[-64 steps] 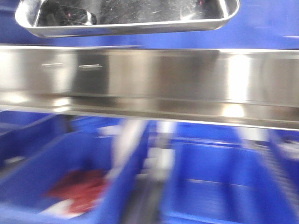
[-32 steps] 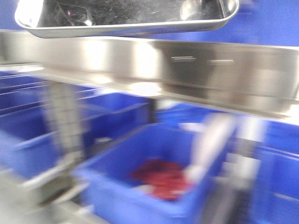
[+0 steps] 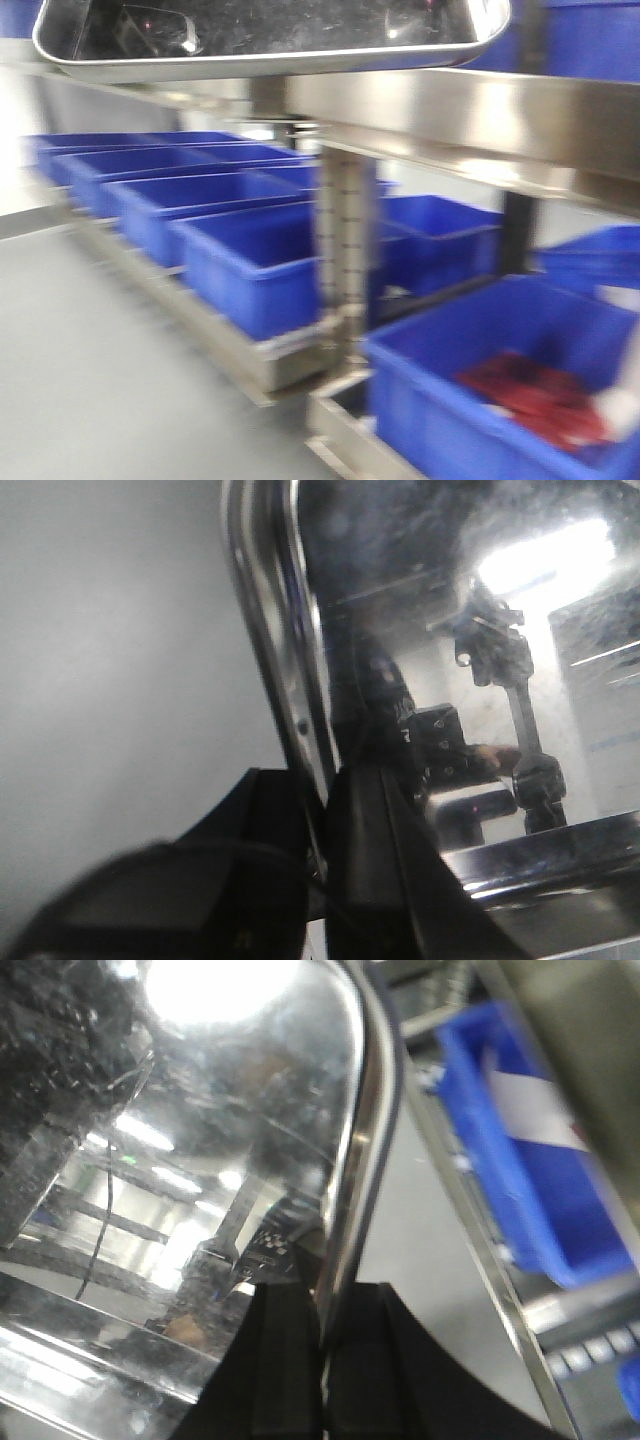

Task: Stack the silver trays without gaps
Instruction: 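Hold the silver tray with both grippers while the base drives away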

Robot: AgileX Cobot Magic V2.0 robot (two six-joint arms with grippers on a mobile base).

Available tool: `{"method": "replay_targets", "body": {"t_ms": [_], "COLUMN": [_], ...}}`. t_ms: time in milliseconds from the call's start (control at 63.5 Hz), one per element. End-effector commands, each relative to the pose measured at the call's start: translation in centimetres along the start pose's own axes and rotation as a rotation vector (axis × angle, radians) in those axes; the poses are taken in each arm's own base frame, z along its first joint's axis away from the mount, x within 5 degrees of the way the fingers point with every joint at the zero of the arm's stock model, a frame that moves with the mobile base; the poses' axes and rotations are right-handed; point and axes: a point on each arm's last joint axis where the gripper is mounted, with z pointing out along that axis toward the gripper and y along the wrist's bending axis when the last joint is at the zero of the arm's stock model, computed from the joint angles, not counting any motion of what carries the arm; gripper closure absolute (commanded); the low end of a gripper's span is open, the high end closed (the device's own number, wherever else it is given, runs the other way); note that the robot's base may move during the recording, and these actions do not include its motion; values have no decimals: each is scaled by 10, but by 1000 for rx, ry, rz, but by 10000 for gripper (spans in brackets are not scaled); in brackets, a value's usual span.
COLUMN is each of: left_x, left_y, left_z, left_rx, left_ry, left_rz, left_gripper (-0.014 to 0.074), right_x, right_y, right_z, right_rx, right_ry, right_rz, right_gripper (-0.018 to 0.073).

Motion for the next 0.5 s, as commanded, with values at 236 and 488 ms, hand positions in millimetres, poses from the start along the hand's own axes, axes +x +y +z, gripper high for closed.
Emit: {"method": "replay_targets", "body": {"t_ms": [236, 488], "left_x": [4, 4], "left_y": [5, 5], "left_z": [-18, -18], "left_rx": [-24, -24], "left_ry": [7, 7], "left_rz": [32, 32], "left_gripper": [645, 645], "right_x": [-9, -9], "right_y": [2, 2], "right_z": [-29, -29], "right_rx": [-30, -30], "right_ry": [-149, -149], "right_rz": [-28, -28], "right_gripper": [538, 538]}}
